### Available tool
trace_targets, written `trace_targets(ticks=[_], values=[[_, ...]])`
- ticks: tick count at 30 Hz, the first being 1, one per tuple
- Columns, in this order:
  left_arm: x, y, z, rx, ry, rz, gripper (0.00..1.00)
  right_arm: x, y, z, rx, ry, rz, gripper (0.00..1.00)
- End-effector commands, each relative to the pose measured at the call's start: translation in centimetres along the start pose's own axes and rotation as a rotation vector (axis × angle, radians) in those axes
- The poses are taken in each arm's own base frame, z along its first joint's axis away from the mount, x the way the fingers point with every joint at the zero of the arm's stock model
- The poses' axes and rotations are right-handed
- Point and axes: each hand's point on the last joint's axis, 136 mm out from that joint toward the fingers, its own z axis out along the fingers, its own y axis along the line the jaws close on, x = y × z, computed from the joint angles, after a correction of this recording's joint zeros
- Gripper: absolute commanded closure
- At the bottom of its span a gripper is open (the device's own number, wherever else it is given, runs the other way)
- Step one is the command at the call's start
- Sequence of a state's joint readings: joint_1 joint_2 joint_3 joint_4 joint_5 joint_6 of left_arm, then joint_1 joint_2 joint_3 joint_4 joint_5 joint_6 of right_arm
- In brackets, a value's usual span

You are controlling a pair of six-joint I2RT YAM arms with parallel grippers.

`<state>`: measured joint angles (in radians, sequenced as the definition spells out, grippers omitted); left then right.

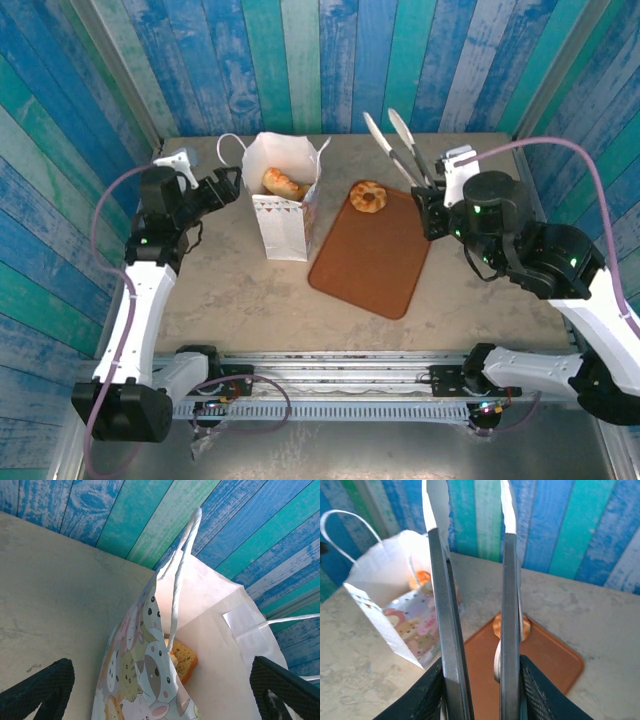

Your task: Place the fake bread into the paper bag

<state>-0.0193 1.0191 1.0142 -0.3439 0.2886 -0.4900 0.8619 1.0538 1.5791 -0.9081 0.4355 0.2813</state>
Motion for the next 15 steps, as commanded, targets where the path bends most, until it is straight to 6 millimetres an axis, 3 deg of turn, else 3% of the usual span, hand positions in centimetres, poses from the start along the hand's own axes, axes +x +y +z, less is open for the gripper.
trace_targets(ticks=[1,7,15], values=[[-1.3,-0.5,-1.5,-0.005,-0.054,0.029,0.06,1.5,-1.4,0.9,0.042,0.029,0.050,0.64],[-1.8,-1.2,-2.1,0.035,-0.107,0.038,0.06,4.7,-3.8,4.1,0.079,0.153,0.100,0.63],[-2.6,-1.5,-2.8,0.055,-0.187,0.079,0.06,8.8,-6.4,10.1,0.085,0.339,0.185,0.60]])
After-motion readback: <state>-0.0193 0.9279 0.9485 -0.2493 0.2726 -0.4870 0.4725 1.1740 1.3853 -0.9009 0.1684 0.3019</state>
